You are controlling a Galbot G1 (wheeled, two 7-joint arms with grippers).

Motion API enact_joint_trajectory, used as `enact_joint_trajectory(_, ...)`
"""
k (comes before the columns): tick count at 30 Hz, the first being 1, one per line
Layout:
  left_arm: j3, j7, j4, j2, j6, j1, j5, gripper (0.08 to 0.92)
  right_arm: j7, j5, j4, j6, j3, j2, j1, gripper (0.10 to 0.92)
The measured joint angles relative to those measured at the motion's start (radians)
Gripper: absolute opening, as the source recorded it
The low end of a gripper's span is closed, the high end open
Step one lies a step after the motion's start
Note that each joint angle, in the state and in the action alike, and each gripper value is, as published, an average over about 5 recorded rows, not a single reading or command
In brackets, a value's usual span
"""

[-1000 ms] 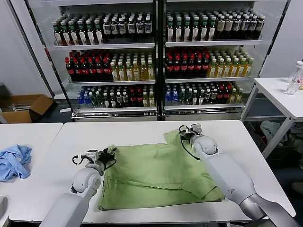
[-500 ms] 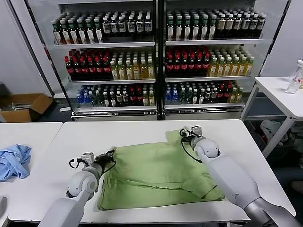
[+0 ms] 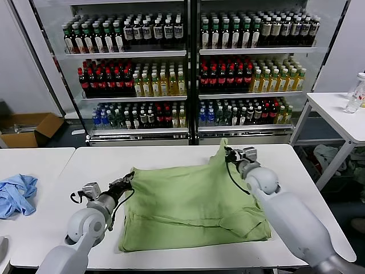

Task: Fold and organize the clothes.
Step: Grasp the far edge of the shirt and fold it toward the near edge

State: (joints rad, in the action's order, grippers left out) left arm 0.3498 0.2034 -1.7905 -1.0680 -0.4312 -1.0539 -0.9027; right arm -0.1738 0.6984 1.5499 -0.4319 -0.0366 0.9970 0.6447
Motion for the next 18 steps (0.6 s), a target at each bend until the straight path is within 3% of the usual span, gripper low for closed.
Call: enact_joint_trajectory(18, 0.053, -0.011, -0.199, 0.001, -0.032, -0.256, 0.115, 0.086, -0.072, -0.017, 0.433, -0.083, -0.333, -0.072, 0.543, 0.106)
